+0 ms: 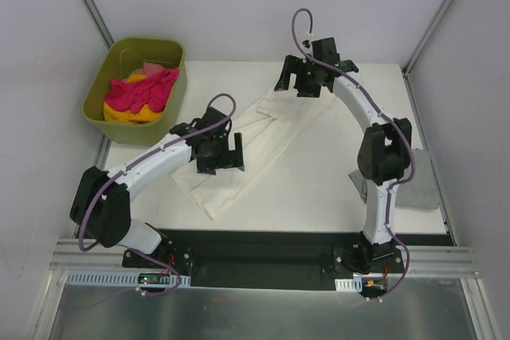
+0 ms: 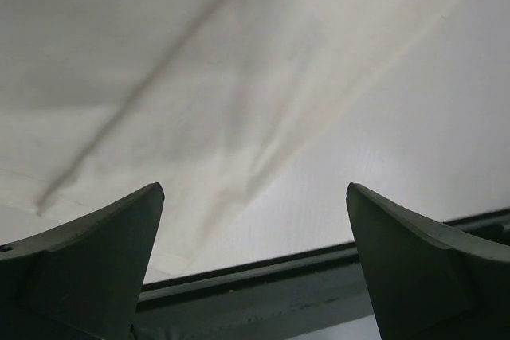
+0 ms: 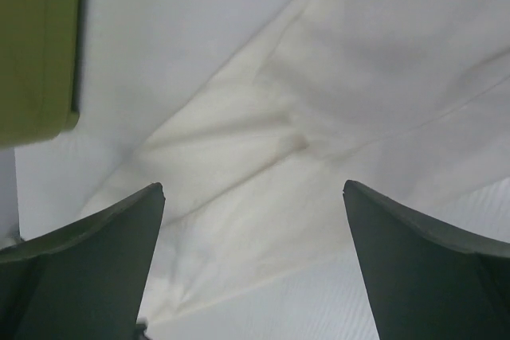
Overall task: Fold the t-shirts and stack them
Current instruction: Fold the tshirt
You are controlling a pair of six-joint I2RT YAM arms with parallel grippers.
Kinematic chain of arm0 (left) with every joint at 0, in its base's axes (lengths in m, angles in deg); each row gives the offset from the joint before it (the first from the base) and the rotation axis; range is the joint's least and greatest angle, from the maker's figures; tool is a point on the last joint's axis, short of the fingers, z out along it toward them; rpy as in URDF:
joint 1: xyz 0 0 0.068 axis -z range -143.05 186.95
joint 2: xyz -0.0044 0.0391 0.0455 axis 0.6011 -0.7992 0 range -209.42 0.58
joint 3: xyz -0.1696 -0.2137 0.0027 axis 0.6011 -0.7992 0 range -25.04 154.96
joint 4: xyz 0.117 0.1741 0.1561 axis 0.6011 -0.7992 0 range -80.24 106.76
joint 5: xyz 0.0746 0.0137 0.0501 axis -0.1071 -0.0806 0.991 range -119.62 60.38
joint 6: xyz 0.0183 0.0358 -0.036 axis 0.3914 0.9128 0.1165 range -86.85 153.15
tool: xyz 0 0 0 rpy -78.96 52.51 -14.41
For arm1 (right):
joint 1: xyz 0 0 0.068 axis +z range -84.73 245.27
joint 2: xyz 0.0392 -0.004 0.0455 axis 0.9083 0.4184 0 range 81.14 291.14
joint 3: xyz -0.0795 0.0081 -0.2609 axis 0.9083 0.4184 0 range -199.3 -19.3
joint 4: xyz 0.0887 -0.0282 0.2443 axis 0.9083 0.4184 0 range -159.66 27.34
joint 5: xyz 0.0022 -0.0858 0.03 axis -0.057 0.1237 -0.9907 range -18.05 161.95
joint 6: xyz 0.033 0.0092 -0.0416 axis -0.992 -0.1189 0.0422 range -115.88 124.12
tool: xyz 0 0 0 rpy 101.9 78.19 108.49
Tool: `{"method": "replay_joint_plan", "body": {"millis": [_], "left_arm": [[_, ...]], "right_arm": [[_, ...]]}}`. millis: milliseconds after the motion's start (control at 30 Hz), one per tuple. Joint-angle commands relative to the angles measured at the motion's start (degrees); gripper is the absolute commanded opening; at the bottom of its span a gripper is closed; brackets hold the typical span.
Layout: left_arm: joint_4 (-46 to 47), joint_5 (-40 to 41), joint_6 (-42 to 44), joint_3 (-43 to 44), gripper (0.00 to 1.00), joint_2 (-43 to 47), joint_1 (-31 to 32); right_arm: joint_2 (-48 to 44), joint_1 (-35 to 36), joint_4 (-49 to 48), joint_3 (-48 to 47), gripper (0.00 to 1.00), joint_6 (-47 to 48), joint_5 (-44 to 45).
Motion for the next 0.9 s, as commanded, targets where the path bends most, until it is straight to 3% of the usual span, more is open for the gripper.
{"method": "replay_joint_plan", "body": {"millis": [0, 167, 367, 533, 633, 867], "left_arm": [[-2.65, 1.33, 3.51, -0.57, 0.99, -5.01, -5.60], [-2.30, -2.19, 4.21, -0.57, 0.99, -9.93, -5.78], [2.17, -8.07, 1.14, -6.71, 0.99, -8.97, -5.25], [5.34, -13.52, -1.50, -7.43, 0.99, -12.22, 0.36], [7.54, -18.34, -2.20, -4.54, 0.99, -15.99, 5.45], [8.60, -25.48, 1.75, 12.66, 0.99, -25.57, 12.31]], "right_arm": [[-10.12, 9.03, 2.75, 11.23, 0.99, -0.79, 5.31], [-6.80, 13.87, 2.74, 13.54, 1.00, -4.14, 4.18], [1.38, 13.36, 7.23, 7.83, 1.00, -4.05, 5.23], [5.86, 11.07, 8.63, 6.16, 0.99, -4.40, 5.05], [9.29, 8.53, 9.86, 3.00, 1.00, -3.61, 5.32], [24.23, 0.54, 14.00, -19.66, 1.00, 3.15, 4.27]]}}
